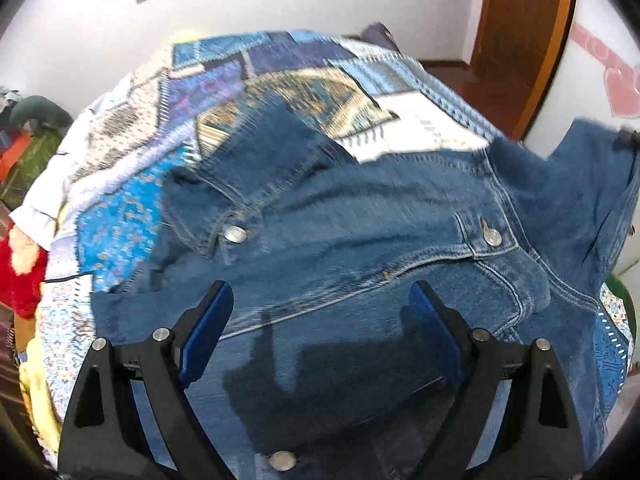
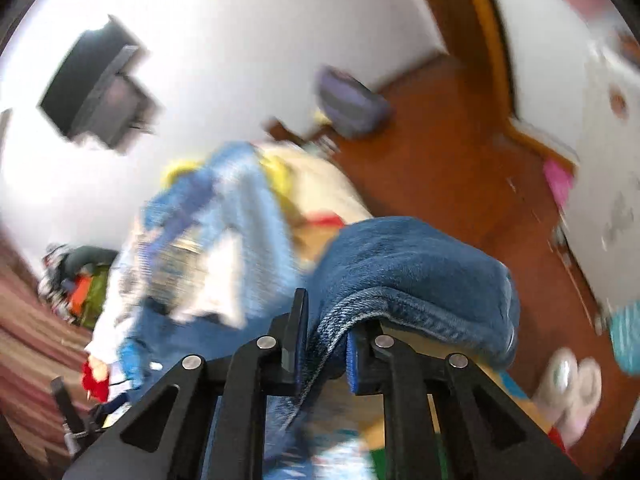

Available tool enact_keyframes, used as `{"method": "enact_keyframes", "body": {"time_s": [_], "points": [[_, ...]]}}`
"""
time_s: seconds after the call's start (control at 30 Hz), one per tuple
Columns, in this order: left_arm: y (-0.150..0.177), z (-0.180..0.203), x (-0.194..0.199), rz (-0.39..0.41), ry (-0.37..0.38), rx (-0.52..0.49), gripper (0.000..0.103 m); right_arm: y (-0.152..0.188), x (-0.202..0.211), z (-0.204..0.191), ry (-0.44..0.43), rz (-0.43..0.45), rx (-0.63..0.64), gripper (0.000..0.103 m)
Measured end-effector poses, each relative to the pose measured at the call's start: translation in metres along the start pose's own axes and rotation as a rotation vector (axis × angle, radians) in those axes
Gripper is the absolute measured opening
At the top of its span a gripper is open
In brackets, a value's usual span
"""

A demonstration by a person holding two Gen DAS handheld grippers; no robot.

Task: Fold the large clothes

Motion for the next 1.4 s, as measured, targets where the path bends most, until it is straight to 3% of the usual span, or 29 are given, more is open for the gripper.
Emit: {"method": "enact_keyframes", "body": {"time_s": [0.13, 0.23, 0.37, 0.53, 0.7, 0.9, 1.1, 1.3, 1.4], "points": [[0.008, -0.02, 0.021, 0.058, -0.006, 0.043, 0.09, -0.011, 0.024, -0.081, -0.134, 0.072, 0.122, 0.011], [0.019, -0.039, 0.038, 0.091, 0.018, 0.094, 0.09, -0.006, 0.018, -0.142, -0.224, 0.057, 0.202, 0.011], [0.039, -0.07, 0.058, 0.132, 0.024, 0.156, 0.09, 0.021, -0.02, -0.22, -0.303, -0.043, 0.31, 0.011], [0.072, -0.108, 0.075, 0.157, -0.023, 0.22, 0.09, 0.084, -0.102, -0.275, -0.29, -0.25, 0.402, 0.011], [0.104, -0.133, 0.074, 0.126, -0.054, 0.265, 0.09, 0.158, -0.188, -0.279, -0.197, -0.518, 0.438, 0.011], [0.124, -0.141, 0.061, 0.076, -0.059, 0.285, 0.09, 0.201, -0.216, -0.255, -0.101, -0.734, 0.505, 0.012], [0.108, -0.118, 0.057, 0.08, -0.02, 0.253, 0.09, 0.204, -0.185, -0.236, -0.118, -0.721, 0.57, 0.012], [0.082, -0.076, 0.064, 0.109, 0.017, 0.152, 0.09, 0.194, -0.154, -0.224, -0.157, -0.692, 0.569, 0.012], [0.067, -0.052, 0.067, 0.125, 0.016, 0.085, 0.09, 0.19, -0.133, -0.215, -0.093, -0.643, 0.645, 0.012]]}}
Point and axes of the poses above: each gripper's, at about its wrist camera, not at the fingertips, and x roughly against the way its jaws point, z to its right, y to its underside, the point moved 2 cm from there along -x, roughly the way its jaws point, and after that the axes turned 13 degrees about -z, right-handed, at the moved point
